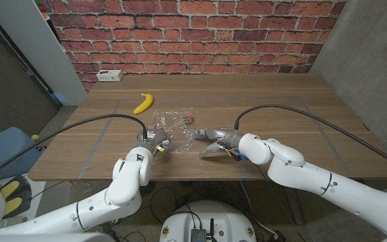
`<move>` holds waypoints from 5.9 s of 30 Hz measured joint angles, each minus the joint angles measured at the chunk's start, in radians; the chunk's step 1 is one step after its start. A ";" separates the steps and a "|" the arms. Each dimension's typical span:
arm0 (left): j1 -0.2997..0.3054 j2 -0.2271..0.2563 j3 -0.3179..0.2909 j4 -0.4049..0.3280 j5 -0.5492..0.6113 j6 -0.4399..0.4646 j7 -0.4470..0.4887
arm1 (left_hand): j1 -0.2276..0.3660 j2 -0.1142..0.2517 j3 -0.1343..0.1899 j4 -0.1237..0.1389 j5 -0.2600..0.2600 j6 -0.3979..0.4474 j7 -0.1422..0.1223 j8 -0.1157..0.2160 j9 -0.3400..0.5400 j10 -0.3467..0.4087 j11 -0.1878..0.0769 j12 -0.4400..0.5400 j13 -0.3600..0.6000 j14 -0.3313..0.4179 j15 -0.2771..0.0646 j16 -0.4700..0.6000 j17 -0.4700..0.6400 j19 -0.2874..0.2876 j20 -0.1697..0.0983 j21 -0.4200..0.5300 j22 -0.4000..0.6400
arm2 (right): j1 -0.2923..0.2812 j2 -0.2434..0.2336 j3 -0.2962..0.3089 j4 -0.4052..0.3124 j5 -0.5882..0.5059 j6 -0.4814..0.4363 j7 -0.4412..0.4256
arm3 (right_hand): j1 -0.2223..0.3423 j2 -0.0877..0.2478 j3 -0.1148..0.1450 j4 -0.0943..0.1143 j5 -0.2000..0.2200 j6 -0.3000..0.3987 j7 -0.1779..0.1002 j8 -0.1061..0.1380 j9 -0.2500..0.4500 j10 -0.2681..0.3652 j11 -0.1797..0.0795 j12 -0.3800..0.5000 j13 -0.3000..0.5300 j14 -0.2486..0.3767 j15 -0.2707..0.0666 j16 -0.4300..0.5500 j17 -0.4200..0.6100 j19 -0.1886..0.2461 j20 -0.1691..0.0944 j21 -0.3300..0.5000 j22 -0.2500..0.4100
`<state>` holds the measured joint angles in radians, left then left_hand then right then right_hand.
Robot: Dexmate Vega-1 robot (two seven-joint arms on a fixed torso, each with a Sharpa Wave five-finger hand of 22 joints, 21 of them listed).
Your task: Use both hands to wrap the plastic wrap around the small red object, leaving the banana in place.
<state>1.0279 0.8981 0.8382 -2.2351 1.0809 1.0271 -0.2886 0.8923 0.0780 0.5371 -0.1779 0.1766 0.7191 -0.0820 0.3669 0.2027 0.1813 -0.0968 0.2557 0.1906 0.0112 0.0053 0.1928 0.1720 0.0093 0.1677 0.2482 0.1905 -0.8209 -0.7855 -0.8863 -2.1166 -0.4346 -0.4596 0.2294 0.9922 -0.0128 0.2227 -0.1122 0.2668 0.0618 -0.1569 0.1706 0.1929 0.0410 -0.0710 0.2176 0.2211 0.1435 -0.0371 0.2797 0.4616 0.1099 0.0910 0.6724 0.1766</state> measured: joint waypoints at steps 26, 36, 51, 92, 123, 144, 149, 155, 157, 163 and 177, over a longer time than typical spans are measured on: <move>0.073 -0.070 -0.069 0.033 0.127 -0.016 -0.028 | 0.032 0.020 -0.008 0.008 0.006 0.024 0.027 0.006 0.018 0.023 0.002 0.000 0.000 0.021 -0.011 0.000 0.000 0.016 -0.002 0.000 0.000 | -0.039 0.054 0.019 0.116 -0.017 0.194 -0.117 | 0.152 0.035 -0.032 -0.038 0.041 0.470 -0.063 0.143 0.008 0.084 -0.071 0.020 0.009 0.050 0.000 0.046 0.007 0.071 -0.025 -0.032 -0.002; 0.097 -0.093 -0.095 0.036 0.157 -0.032 -0.047 | 0.032 0.020 -0.017 0.010 0.006 0.023 0.025 0.006 0.018 0.023 0.002 -0.006 0.000 0.021 -0.011 0.000 0.000 0.016 -0.002 0.000 0.000 | -0.065 0.093 0.035 0.138 0.003 0.232 -0.155 | 0.099 0.022 -0.101 0.006 0.055 0.257 0.025 0.025 0.005 0.070 -0.002 0.017 0.017 0.050 0.000 0.057 0.008 0.078 -0.010 -0.057 0.003; 0.133 -0.117 -0.131 0.033 0.188 -0.059 -0.054 | 0.032 0.020 -0.029 0.015 0.006 0.023 0.025 0.003 0.023 0.023 0.002 -0.006 0.000 0.021 -0.011 0.000 0.000 0.016 -0.002 0.000 0.000 | -0.152 0.143 0.063 0.132 -0.052 0.149 -0.355 | 0.091 0.030 -0.115 0.012 0.086 0.226 0.022 0.021 0.014 0.090 -0.003 0.030 0.034 0.085 -0.001 0.059 0.006 0.079 0.002 -0.074 0.003; 0.374 -0.105 -0.428 -0.096 -0.184 -0.295 0.252 | -0.291 -0.119 -0.275 0.117 0.009 -0.445 -0.071 -0.194 -0.003 -0.159 0.001 -0.067 0.003 -0.081 0.049 -0.012 0.008 -0.110 0.015 -0.049 0.008 | -0.106 0.217 0.066 0.332 0.002 0.493 -0.432 | 0.160 0.148 -0.129 0.002 0.032 1.017 0.057 0.223 -0.005 0.386 -0.086 0.101 0.030 0.196 -0.004 0.106 0.011 0.202 -0.060 -0.088 0.003; 0.225 -0.081 -0.135 -0.081 0.092 0.086 0.209 | 0.103 0.086 -0.108 0.027 0.027 0.027 0.067 -0.002 0.046 0.090 0.007 0.011 0.000 0.117 0.020 0.008 -0.004 0.074 0.042 0.032 0.008 | -0.080 0.309 0.100 0.384 0.054 0.470 -0.551 | 0.180 0.147 -0.096 -0.026 -0.008 1.037 0.100 0.203 -0.009 0.431 -0.056 0.116 0.032 0.211 -0.008 0.082 -0.007 0.187 -0.033 -0.096 0.003; 0.152 -0.118 -0.209 0.010 0.084 0.013 0.289 | 0.095 0.104 -0.095 0.040 0.023 0.074 0.050 0.015 0.083 0.127 -0.001 0.010 0.000 0.153 -0.022 0.003 -0.002 0.096 0.018 0.041 0.012 | -0.021 0.342 0.107 0.470 0.094 0.474 -0.579 | 0.180 0.147 -0.084 -0.030 -0.028 1.049 0.112 0.184 -0.009 0.431 -0.056 0.116 0.032 0.210 -0.008 0.068 -0.012 0.174 -0.021 -0.100 0.003; 0.102 -0.111 -0.221 0.042 0.058 -0.015 0.269 | 0.095 0.104 -0.099 0.044 0.023 0.074 0.050 0.015 0.088 0.127 -0.001 0.003 0.000 0.148 -0.027 0.001 -0.002 0.096 0.018 0.041 0.012 | 0.010 0.359 0.101 0.513 0.106 0.478 -0.579 | 0.180 0.147 -0.080 -0.026 -0.035 1.049 0.112 0.181 -0.010 0.431 -0.056 0.116 0.037 0.210 -0.008 0.064 -0.012 0.174 -0.021 -0.100 0.003; 0.044 -0.109 -0.223 0.088 0.023 -0.053 0.255 | 0.095 0.104 -0.099 0.044 0.019 0.074 0.050 0.015 0.088 0.132 -0.007 0.003 0.000 0.153 -0.032 0.001 -0.002 0.096 0.018 0.041 0.012 | 0.050 0.384 0.093 0.573 0.118 0.478 -0.579 | 0.180 0.147 -0.077 -0.029 -0.035 1.049 0.112 0.181 -0.009 0.431 -0.056 0.116 0.037 0.210 -0.008 0.064 -0.012 0.174 -0.021 -0.100 0.003; 0.036 -0.109 -0.223 0.095 0.015 -0.064 0.254 | 0.095 0.104 -0.099 0.044 0.019 0.074 0.050 0.015 0.088 0.132 -0.007 0.003 0.000 0.153 -0.032 0.001 -0.002 0.096 0.018 0.041 0.012 | 0.058 0.389 0.091 0.585 0.120 0.478 -0.579 | 0.180 0.147 -0.073 -0.027 -0.042 1.049 0.112 0.180 -0.009 0.431 -0.056 0.116 0.037 0.210 -0.008 0.064 -0.012 0.171 -0.018 -0.107 0.003; -0.045 -0.112 -0.206 0.165 -0.021 -0.109 0.251 | 0.095 0.104 -0.099 0.044 0.019 0.074 0.050 0.015 0.088 0.132 -0.007 0.003 0.000 0.157 -0.036 0.001 -0.003 0.090 0.012 0.041 0.012 | 0.102 0.413 0.079 0.654 0.136 0.474 -0.580 | 0.179 0.147 -0.070 -0.024 -0.049 1.045 0.116 0.173 -0.002 0.434 -0.052 0.111 0.037 0.210 -0.007 0.057 -0.012 0.169 -0.016 -0.107 0.003; -0.186 -0.139 -0.142 0.297 -0.071 -0.174 0.240 | 0.095 0.104 -0.099 0.044 0.019 0.074 0.050 0.015 0.088 0.141 -0.005 -0.001 0.000 0.161 -0.039 0.001 -0.004 0.096 0.007 0.041 0.012 | 0.186 0.453 0.054 0.786 0.163 0.473 -0.580 | 0.165 0.161 -0.056 -0.019 -0.057 1.044 0.118 0.157 -0.002 0.429 -0.047 0.111 0.037 0.210 -0.007 0.057 -0.012 0.174 -0.010 -0.107 0.003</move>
<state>0.8421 0.7594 0.6964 -1.9380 1.0096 0.8529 -0.0483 0.9872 0.1821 0.4381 -0.1337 0.1959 0.7927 -0.0321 0.3815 0.2905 0.3227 -0.1017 0.2548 0.1907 0.1719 -0.0340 0.1937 0.1675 0.1050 0.1746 0.2892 0.2027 -0.6352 -0.3322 -0.8319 -1.3308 -0.2711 0.0137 -0.3506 1.1577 0.1482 0.1665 -0.1310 0.2096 1.1054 -0.0393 0.3280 0.1912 0.4696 -0.1175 0.3281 0.2582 0.3537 -0.0445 0.3365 0.4498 0.2842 0.0808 0.5651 0.1793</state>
